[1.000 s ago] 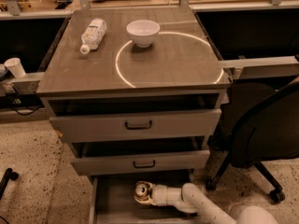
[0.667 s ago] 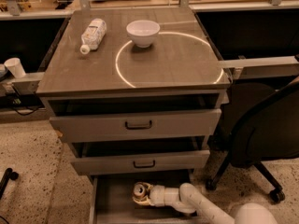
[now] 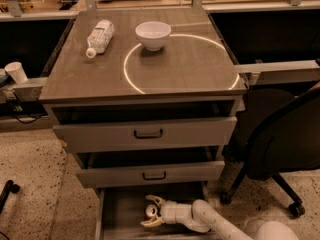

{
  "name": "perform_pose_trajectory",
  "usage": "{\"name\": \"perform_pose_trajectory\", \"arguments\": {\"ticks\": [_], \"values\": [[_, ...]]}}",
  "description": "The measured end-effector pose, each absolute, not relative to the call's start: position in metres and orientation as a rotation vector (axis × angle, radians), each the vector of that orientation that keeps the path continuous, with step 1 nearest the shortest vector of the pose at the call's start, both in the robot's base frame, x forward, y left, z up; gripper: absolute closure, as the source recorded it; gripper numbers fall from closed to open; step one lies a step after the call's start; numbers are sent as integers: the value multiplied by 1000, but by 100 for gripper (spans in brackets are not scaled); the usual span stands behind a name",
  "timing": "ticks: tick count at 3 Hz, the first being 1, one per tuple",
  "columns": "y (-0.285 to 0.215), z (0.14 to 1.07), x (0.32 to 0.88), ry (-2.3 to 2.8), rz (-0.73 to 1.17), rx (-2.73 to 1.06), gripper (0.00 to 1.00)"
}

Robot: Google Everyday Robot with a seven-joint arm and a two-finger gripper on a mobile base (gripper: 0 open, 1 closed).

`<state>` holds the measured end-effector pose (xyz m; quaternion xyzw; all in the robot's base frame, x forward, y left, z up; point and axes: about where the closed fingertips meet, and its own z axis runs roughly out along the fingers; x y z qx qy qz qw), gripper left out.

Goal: Place orange can into bottom drawer

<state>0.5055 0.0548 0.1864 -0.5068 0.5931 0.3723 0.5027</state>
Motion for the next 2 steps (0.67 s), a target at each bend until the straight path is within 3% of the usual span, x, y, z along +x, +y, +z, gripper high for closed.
{"name": "perform_pose_trajectory", "arguments": {"ticks": [2], "values": [[55,186,505,1433,900,-1224,0]]}}
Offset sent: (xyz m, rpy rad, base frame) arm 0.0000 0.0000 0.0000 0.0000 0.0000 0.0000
